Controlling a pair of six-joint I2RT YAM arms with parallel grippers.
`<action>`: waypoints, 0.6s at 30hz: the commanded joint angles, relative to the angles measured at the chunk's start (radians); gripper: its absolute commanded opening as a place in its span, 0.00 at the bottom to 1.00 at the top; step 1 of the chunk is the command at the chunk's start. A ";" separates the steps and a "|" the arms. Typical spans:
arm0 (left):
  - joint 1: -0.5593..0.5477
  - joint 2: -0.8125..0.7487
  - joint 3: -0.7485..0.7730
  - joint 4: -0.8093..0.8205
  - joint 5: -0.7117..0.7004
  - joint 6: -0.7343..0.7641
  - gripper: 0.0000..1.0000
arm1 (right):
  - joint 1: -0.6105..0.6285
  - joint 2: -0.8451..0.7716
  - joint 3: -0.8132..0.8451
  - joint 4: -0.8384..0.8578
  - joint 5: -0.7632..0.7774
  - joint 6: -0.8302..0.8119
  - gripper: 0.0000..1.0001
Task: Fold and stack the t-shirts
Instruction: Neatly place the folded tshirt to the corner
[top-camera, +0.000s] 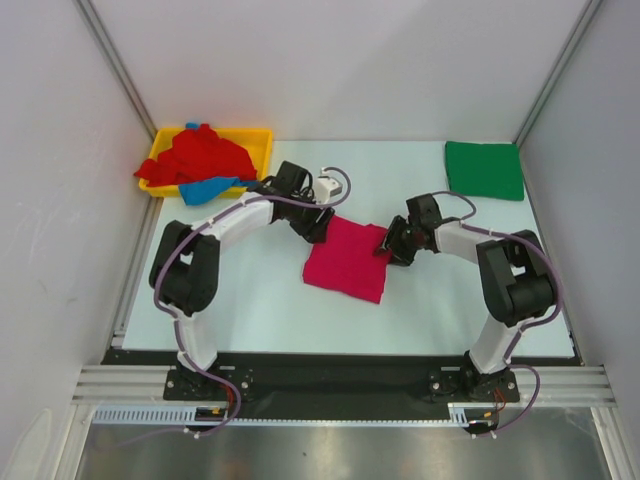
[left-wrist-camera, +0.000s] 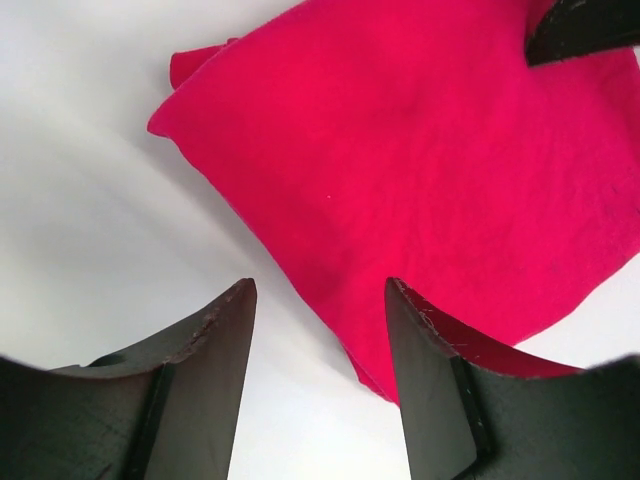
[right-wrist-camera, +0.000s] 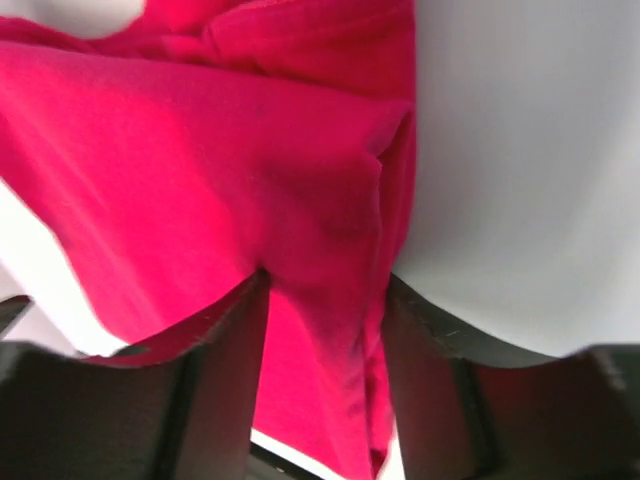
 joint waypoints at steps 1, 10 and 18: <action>0.019 -0.050 0.022 -0.018 0.013 -0.006 0.60 | -0.018 0.067 -0.066 0.100 -0.007 0.037 0.49; 0.081 -0.096 0.043 -0.056 0.007 0.019 0.60 | -0.078 0.117 0.119 -0.003 -0.026 -0.160 0.00; 0.154 -0.156 0.060 -0.107 -0.070 0.077 0.61 | -0.135 0.364 0.712 -0.417 0.140 -0.516 0.00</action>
